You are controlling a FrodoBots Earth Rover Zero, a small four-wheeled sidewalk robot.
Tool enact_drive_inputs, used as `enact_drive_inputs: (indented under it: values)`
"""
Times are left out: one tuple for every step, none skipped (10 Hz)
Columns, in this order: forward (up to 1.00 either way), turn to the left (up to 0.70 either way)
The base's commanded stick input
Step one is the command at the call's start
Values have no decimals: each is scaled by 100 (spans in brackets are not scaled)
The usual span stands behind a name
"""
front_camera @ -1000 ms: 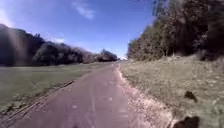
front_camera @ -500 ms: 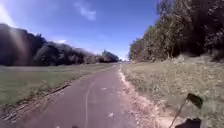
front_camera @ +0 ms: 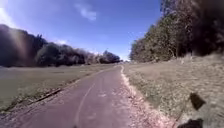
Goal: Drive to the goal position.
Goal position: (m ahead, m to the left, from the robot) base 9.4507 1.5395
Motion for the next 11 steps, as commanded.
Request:
enact_drive_inputs:
  values:
    - [100, 3]
    - [100, 5]
    - [100, 18]
    - [100, 33]
    - [100, 40]
    - [100, 40]
    - [100, 35]
    - [100, 18]
    - [100, 3]
    - [100, 3]
    - [100, 3]
